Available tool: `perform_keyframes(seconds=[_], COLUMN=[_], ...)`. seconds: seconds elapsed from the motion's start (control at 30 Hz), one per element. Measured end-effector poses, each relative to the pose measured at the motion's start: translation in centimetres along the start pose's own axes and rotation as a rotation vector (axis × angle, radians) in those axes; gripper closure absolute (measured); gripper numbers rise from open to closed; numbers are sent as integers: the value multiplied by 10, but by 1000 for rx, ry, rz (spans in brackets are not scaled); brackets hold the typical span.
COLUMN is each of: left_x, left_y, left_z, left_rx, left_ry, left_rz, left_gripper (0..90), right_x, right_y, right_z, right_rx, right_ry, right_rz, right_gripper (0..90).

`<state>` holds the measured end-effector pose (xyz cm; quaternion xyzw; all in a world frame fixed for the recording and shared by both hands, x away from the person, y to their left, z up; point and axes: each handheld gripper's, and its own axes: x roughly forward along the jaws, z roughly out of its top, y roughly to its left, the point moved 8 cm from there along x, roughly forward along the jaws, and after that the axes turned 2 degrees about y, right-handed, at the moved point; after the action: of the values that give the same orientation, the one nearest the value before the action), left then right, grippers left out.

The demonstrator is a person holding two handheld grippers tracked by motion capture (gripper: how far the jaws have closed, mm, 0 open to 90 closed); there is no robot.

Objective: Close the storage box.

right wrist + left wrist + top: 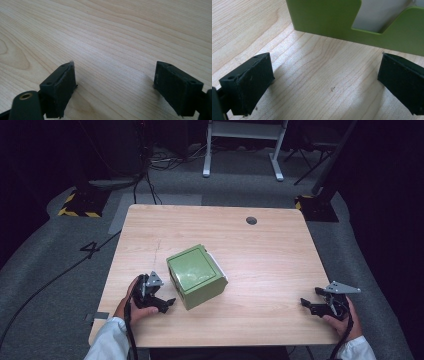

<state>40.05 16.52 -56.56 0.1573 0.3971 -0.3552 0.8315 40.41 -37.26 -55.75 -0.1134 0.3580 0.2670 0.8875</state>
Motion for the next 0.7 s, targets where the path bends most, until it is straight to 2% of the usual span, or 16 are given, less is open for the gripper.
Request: perform_keyframes(seconds=[0.7], left_x=[1], left_y=[1], left_z=[1], left_rx=[0], left_ry=[0], left_rz=[2], left_gripper=[2], right_x=[0], right_y=[0], right_z=[0], right_rx=[0], right_ry=[0], right_rz=[1], right_gripper=[176])
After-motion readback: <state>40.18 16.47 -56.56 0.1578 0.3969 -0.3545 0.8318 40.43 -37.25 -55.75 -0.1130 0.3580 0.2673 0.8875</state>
